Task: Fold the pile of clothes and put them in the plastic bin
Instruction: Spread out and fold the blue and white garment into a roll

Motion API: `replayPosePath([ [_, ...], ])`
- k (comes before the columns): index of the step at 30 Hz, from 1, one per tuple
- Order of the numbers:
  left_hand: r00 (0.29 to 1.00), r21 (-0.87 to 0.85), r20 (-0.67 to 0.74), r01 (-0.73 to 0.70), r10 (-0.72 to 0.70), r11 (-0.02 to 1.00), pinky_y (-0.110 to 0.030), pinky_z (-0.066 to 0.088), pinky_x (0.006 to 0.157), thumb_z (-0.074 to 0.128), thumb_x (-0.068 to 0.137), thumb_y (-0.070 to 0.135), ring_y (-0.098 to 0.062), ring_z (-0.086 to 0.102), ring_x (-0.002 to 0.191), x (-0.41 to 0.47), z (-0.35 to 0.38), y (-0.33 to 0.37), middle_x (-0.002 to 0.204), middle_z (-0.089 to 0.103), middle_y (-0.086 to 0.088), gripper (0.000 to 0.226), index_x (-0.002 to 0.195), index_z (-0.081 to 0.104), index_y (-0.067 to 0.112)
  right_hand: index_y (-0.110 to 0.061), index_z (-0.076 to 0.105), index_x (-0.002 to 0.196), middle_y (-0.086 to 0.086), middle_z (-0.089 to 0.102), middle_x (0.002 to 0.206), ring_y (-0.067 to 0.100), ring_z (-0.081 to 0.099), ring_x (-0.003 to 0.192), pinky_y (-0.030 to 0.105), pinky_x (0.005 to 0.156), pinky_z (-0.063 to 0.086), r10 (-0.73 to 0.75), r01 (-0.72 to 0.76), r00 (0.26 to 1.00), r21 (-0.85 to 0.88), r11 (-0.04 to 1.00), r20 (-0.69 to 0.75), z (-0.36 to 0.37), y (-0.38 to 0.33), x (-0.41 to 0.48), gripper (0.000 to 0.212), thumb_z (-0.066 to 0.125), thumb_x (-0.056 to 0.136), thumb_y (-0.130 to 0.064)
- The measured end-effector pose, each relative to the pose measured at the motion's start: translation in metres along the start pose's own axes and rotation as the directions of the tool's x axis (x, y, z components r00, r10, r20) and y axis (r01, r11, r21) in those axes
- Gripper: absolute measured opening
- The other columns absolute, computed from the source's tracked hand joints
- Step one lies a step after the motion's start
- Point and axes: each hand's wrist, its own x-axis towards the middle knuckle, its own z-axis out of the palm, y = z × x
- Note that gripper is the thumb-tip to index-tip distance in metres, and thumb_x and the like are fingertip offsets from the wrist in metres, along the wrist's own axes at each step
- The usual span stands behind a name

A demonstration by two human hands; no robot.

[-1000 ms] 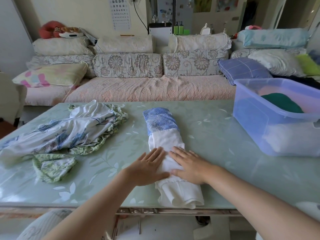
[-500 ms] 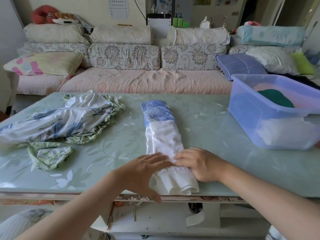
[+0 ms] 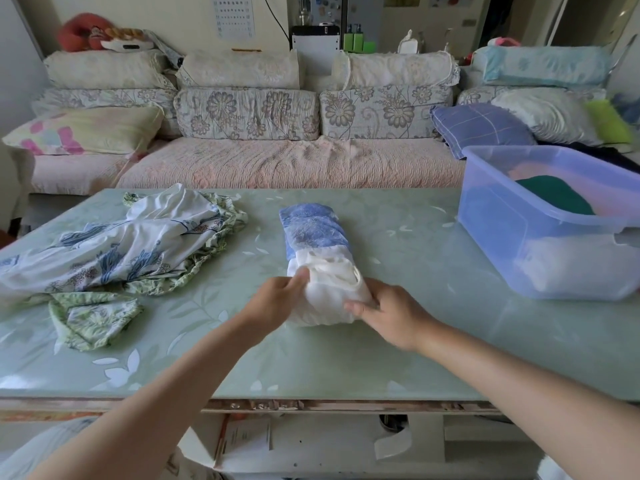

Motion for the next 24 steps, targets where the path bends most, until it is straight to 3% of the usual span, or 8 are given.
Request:
replayPosePath([
  [3,1.0,-0.324,0.003,-0.027,0.029,0.946,-0.044,0.055,0.082,0.041,0.097,0.058,-0.021,0.064,0.084,0.016,-0.004,0.007,0.097,0.068,-0.005,0.052,0.108,0.068,0.015,-0.021,0.067,0.108,-0.004,0.072,0.099,0.017,0.067,0.094,0.029,0.08,0.051,0.074,-0.062,0.988,0.088,0.994,-0.134,0.003,-0.007,0.027,0.029,0.058,0.095,-0.046],
  [6,0.979,-0.459,0.04,-0.158,0.198,0.874,-0.034,0.053,0.083,0.058,0.083,0.063,-0.016,0.065,0.094,0.031,-0.005,0.016,0.106,0.065,-0.002,0.055,0.129,0.051,0.034,-0.018,0.066,0.1,0.001,0.07,0.095,0.022,0.064,0.089,0.029,0.07,0.043,0.16,-0.139,0.968,0.116,0.983,-0.196,0.004,-0.013,0.048,0.022,0.056,0.099,-0.038],
  [9,0.959,-0.205,-0.027,-0.281,0.282,0.938,-0.016,0.05,0.062,0.08,0.08,0.021,-0.013,0.06,0.072,0.052,-0.003,0.016,0.086,0.061,0.001,0.066,0.133,0.043,0.032,-0.017,0.055,0.085,0.001,0.062,0.081,0.028,0.058,0.081,0.032,0.063,0.036,0.254,-0.247,0.93,0.059,0.967,-0.266,0.006,-0.007,0.07,0.024,0.058,0.097,-0.037],
  [12,0.981,0.031,-0.117,-0.152,0.155,0.988,-0.021,0.037,0.051,0.076,0.082,0.023,-0.009,0.052,0.059,0.074,-0.002,0.009,0.074,0.057,0.005,0.058,0.132,0.047,0.028,-0.015,0.056,0.101,0.008,0.066,0.096,0.033,0.06,0.091,0.034,0.066,0.038,0.279,-0.298,0.91,-0.015,0.954,-0.305,0.01,-0.001,0.087,0.023,0.06,0.096,-0.038],
  [14,0.981,0.155,-0.153,-0.099,0.122,0.983,-0.025,0.039,0.058,0.073,0.083,0.029,-0.011,0.057,0.072,0.082,0.001,0.003,0.088,0.062,0.005,0.057,0.134,0.047,0.027,-0.019,0.048,0.13,0.01,0.062,0.122,0.034,0.06,0.109,0.036,0.08,0.045,0.268,-0.325,0.925,-0.193,0.926,-0.27,0.014,0.001,0.092,0.041,0.058,0.096,-0.039],
  [17,0.911,0.453,-0.139,-0.289,0.388,0.843,-0.03,0.044,0.083,0.071,0.082,0.025,-0.023,0.052,0.11,0.093,0.005,-0.004,0.126,0.05,-0.002,0.063,0.139,0.045,0.029,-0.021,0.036,0.148,0.01,0.043,0.14,0.034,0.051,0.121,0.042,0.092,0.047,0.012,-0.114,0.976,-0.464,0.878,-0.216,0.016,0.01,0.102,0.057,0.054,0.094,-0.027],
  [20,0.814,0.53,0.042,-0.509,0.579,0.678,-0.038,0.043,0.097,0.061,0.08,0.034,-0.024,0.049,0.113,0.107,0.001,-0.006,0.122,0.057,0.001,0.046,0.126,0.061,0.029,-0.023,0.057,0.134,0.006,0.047,0.143,0.031,0.049,0.125,0.044,0.099,0.044,-0.226,0.175,0.974,-0.585,0.792,-0.016,0.007,0.021,0.118,0.05,0.049,0.085,-0.021],
  [24,0.856,0.509,0.102,-0.482,0.506,0.713,-0.037,0.044,0.091,0.068,0.082,0.041,-0.021,0.053,0.103,0.122,-0.007,-0.013,0.106,0.064,0.003,0.032,0.107,0.068,0.02,-0.022,0.067,0.112,-0.002,0.061,0.118,0.022,0.058,0.113,0.035,0.095,0.04,-0.142,0.14,0.989,-0.531,0.836,0.037,-0.008,0.028,0.134,0.025,0.063,0.091,-0.035],
])
